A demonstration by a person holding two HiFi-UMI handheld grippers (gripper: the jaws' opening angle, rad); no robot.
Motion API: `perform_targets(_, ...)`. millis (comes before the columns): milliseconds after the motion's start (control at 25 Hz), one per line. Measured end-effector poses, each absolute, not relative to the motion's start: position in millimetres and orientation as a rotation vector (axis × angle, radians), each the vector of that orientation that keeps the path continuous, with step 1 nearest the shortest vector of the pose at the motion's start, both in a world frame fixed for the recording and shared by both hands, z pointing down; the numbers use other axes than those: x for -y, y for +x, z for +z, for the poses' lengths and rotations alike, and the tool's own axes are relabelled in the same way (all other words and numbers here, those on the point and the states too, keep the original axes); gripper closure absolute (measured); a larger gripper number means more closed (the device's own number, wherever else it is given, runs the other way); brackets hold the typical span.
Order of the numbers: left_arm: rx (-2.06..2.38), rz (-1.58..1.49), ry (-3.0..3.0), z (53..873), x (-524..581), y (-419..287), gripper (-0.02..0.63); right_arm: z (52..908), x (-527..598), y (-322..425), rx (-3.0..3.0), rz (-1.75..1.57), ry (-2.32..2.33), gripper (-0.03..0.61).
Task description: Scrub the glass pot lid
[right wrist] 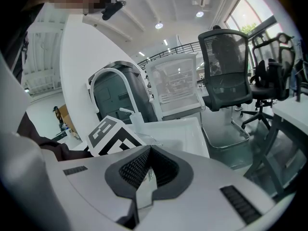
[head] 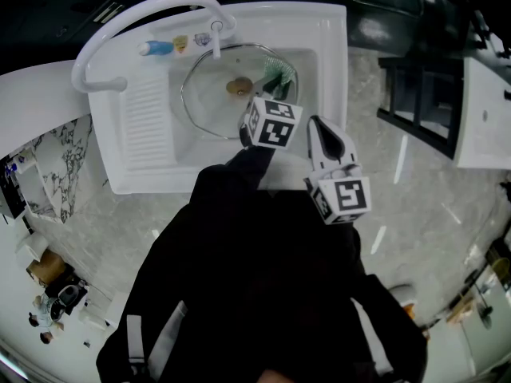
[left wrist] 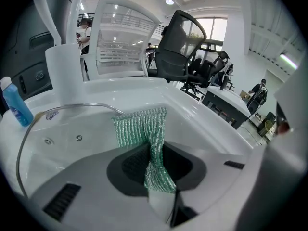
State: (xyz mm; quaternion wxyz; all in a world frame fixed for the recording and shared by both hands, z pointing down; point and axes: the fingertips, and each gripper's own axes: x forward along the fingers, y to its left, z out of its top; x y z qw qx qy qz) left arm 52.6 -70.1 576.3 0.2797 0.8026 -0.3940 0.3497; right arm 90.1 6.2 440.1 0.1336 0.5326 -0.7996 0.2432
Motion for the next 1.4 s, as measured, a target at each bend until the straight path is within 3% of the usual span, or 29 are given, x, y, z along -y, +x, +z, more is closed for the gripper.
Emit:
perform_targets(760,1.112,0.907,2.176,554,53,22,0.541,425,-18,65,2.364,0.649,1.499,0.575)
perform_targets(1400,1.303,0.825,2.114,527,51,-59,0.551,420,-24,35,2.403,0.611,1.435,0.575)
